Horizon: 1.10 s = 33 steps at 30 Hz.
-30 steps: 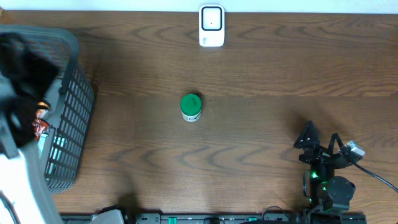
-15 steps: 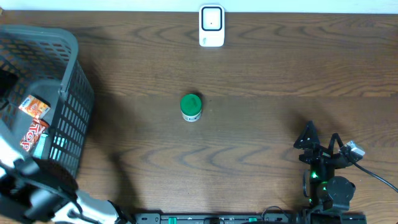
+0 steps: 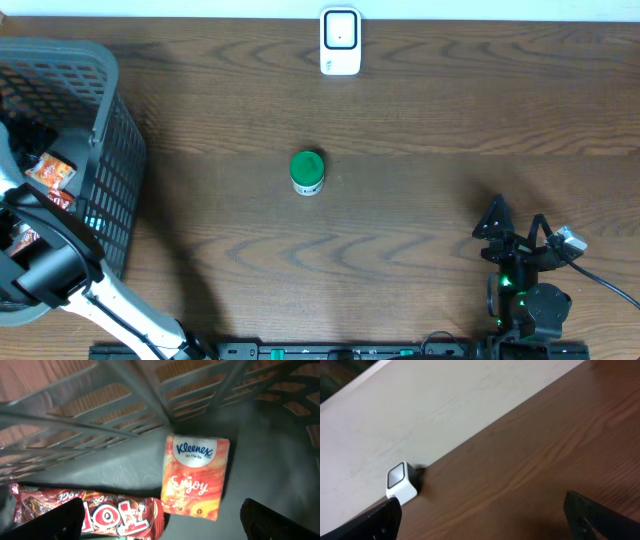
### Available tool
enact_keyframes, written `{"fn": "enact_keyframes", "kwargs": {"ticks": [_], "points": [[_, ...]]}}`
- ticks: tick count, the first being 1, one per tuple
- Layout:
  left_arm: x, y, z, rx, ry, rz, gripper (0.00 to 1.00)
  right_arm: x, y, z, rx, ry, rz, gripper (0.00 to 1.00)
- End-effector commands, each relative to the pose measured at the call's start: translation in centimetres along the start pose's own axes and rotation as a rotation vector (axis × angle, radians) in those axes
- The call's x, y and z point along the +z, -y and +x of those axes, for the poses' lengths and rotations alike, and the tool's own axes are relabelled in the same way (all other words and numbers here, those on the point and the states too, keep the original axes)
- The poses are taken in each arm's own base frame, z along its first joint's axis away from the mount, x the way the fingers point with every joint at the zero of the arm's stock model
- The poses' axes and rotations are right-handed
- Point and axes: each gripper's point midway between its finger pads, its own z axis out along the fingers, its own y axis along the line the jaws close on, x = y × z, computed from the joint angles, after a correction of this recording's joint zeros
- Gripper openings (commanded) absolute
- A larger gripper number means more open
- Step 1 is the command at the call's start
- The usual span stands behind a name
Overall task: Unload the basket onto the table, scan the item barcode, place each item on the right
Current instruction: 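Reach the left gripper into the basket and grasp the Kleenex pack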
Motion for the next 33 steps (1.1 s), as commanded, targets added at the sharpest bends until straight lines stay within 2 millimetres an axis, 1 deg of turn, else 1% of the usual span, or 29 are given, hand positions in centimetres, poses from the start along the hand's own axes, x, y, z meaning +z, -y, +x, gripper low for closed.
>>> {"fn": "enact_keyframes", "kwargs": {"ticks": [1,3,5,7,10,11,15,18,27,33], "points": [[0.2,-0.2,-0.3,0.026,0.056,-0.095,0.99,0.0,0.0,0.1,-0.014,-0.001,0.004,0.99],[0.0,0.1,-0.2,-0.011,0.076,-0.116,0.99,0.0,0.0,0.1,-0.014,-0.001,0.004,0.99],[-0.1,0.3,0.3,-0.066,0.075,-0.127,0.99,0.0,0.0,0.1,-0.014,-0.001,0.004,0.99],[0.0,0.5,0.9,-0.122,0.064,-0.131,0.99,0.0,0.0,0.1,-0.014,-0.001,0.004,0.99],[0.3,0.8,1.6,-0.145,0.058,-0.138,0.99,0.0,0.0,0.1,-0.014,-0.001,0.004,0.99],[0.6,0.7,1.9,-0.147,0.059,-0.147,0.99,0.0,0.0,0.1,-0.014,-0.001,0.004,0.99],[1.4,-0.7,2.6,-0.206,0.076,-0.221,0.99,0.0,0.0,0.1,-0.014,-0.001,0.004,0.99],[2.4,-0.8,2.8,-0.207,0.089,-0.230,0.99,0.0,0.0,0.1,-0.014,-0.001,0.004,0.99],[3.9,-0.2,2.3,-0.184,0.140,-0.201,0.98,0.0,0.0,0.1,-0.014,-0.001,0.004,0.99],[4.3,0.3,1.7,-0.193,0.172,-0.178,0.98,0.0,0.0,0.1,-0.014,-0.001,0.004,0.99]]}}
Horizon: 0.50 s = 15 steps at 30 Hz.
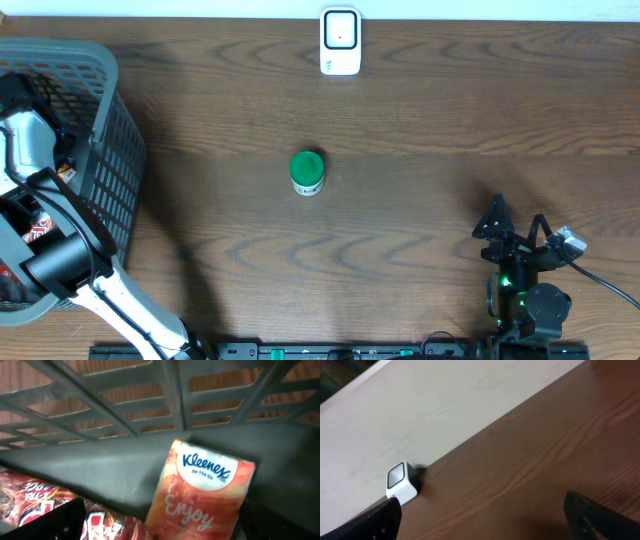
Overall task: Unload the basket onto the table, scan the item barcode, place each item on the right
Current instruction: 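Reach the left gripper into the basket and grasp the Kleenex pack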
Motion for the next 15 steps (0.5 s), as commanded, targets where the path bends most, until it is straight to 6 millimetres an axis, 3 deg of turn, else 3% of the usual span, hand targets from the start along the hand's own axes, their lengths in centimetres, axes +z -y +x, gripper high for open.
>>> {"fn": "enact_keyframes", "kwargs": {"ticks": [1,8,15], "points": [[0.6,-0.3,0.0,0.018,0.014,-0.024,0.98,0.0,0.0,0.1,-0.014,-0.001,0.004,0.99],[1.6,1.2,1.4,0.047,-0.022,0.060,0.98,0.0,0.0,0.1,-0.014,-0.001,0.004,0.99],[3.0,1.4,2.3,0.090,-0.029,0.055,0.98,0.0,0.0,0.1,-0.014,-0.001,0.004,0.99]]}}
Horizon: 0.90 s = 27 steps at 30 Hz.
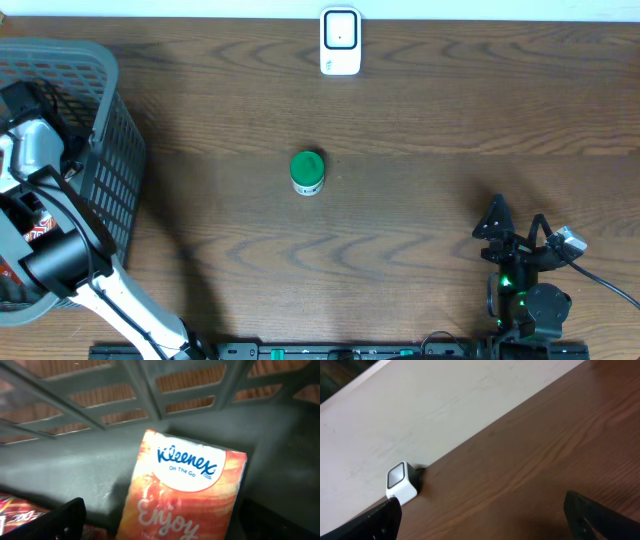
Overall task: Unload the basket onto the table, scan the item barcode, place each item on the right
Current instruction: 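Reach the left gripper into the basket and grasp the Kleenex pack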
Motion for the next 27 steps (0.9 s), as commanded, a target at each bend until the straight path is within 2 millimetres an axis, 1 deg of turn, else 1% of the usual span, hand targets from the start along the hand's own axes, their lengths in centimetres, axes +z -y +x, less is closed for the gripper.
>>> {"fn": "enact_keyframes", "kwargs": {"ticks": [1,4,5,6,7,8,9,10,11,12,15,16,18,21,24,27], "points": [[1.3,0.1,0.8,0.056,-0.020,-0.011,0.98,0.0,0.0,0.1,-0.014,-0.001,0.004,0.99],[1.7,0.2,1.0,0.075,-0.021,-0.012,0.99,0.0,0.0,0.1,-0.014,-0.002,0.003,0.99],[1.8,0.2,1.0,0.083,-0.021,-0.012,0.98,0.0,0.0,0.1,-0.014,-0.001,0.004,0.99],[1.8,0.2,1.0,0.091,-0.022,-0.012,0.93,0.0,0.0,0.1,-0.014,-0.002,0.003,0.99],[1.8,0.2,1.0,0.093,-0.022,-0.013,0.91,0.0,0.0,0.1,-0.014,-0.001,0.004,0.99],[1.8,0.2,1.0,0.092,-0.021,-0.012,0.91,0.0,0.0,0.1,-0.014,-0.001,0.004,0.99],[1.9,0.2,1.0,0.092,-0.021,-0.012,0.87,0.0,0.0,0.1,-0.014,-0.001,0.004,0.99],[1.9,0.1,1.0,0.091,-0.021,-0.013,0.81,0.0,0.0,0.1,-0.014,-0.001,0.004,0.99],[1.9,0.1,1.0,0.091,-0.022,-0.014,0.72,0.0,0.0,0.1,-0.014,-0.001,0.004,0.99],[1.9,0.1,1.0,0.092,-0.023,-0.015,0.66,0.0,0.0,0.1,-0.014,-0.001,0.004,0.99],[1.9,-0.1,1.2,0.095,-0.029,-0.019,0.62,0.0,0.0,0.1,-0.014,-0.002,0.003,0.99],[1.9,-0.1,1.3,0.096,-0.032,-0.021,0.59,0.0,0.0,0.1,-0.014,-0.002,0.003,0.99],[2.0,-0.2,1.5,0.099,-0.037,-0.024,0.57,0.0,0.0,0.1,-0.014,-0.001,0.004,0.99],[2.1,-0.5,1.8,0.107,-0.047,-0.032,0.51,0.0,0.0,0.1,-0.014,-0.001,0.004,0.99],[1.2,-0.5,1.2,0.139,-0.032,-0.020,0.49,0.0,0.0,0.1,-0.014,-0.001,0.004,0.99],[-0.9,-0.4,-0.5,0.156,0.009,0.009,0.46,0.0,0.0,0.1,-0.014,-0.001,0.004,0.99]]}}
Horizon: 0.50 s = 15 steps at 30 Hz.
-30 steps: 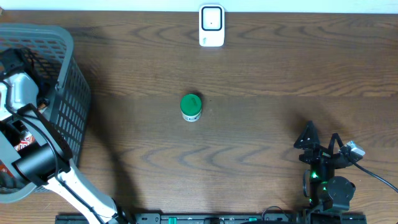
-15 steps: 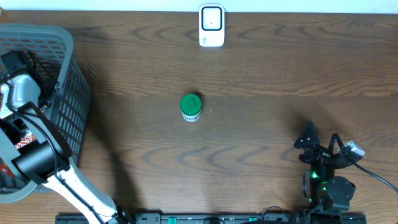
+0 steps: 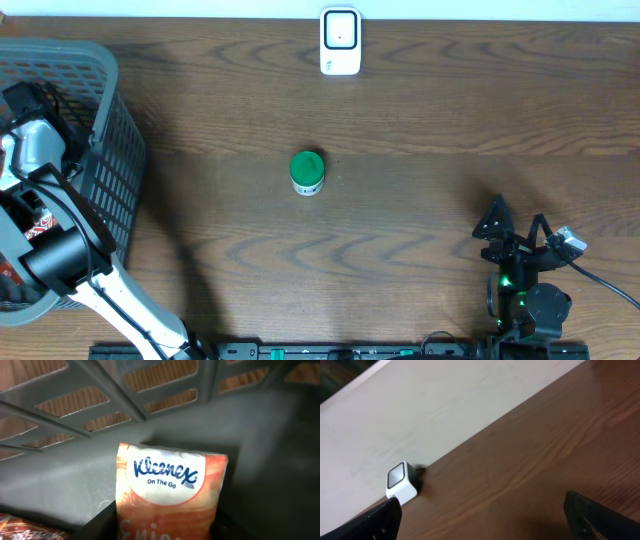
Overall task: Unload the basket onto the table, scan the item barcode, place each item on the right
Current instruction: 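Reach the left gripper into the basket and grasp the Kleenex pack, then carry the Kleenex pack with the left gripper and place it beside the bottle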
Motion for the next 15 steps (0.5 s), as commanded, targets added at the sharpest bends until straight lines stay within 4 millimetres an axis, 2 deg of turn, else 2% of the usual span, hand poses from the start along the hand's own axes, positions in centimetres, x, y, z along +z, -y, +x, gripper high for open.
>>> {"fn": "enact_keyframes", "kwargs": {"ticks": [1,5,8,12,15], "points": [[-2.2,-0.7,-1.2,0.044,0.029,0.014,0.46,0.0,0.0,0.1,-0.014,-0.002,0.003,0.99],[-7.6,-1.6,-4.0,-0.005,0.121,0.078,0.46,0.0,0.0,0.1,-0.014,-0.001,0.004,0.99],[-12.5,-1.8,-5.1,-0.036,0.152,0.191,0.46,0.0,0.0,0.1,-0.014,-0.002,0.003,0.99],[-19.7,-1.2,-4.6,-0.056,0.148,0.425,0.46,0.0,0.0,0.1,-0.014,-0.001,0.004,0.99],[-25.3,-1.1,-3.2,-0.080,0.133,0.581,0.46,0.0,0.0,0.1,-0.014,-0.001,0.004,0.99]]}}
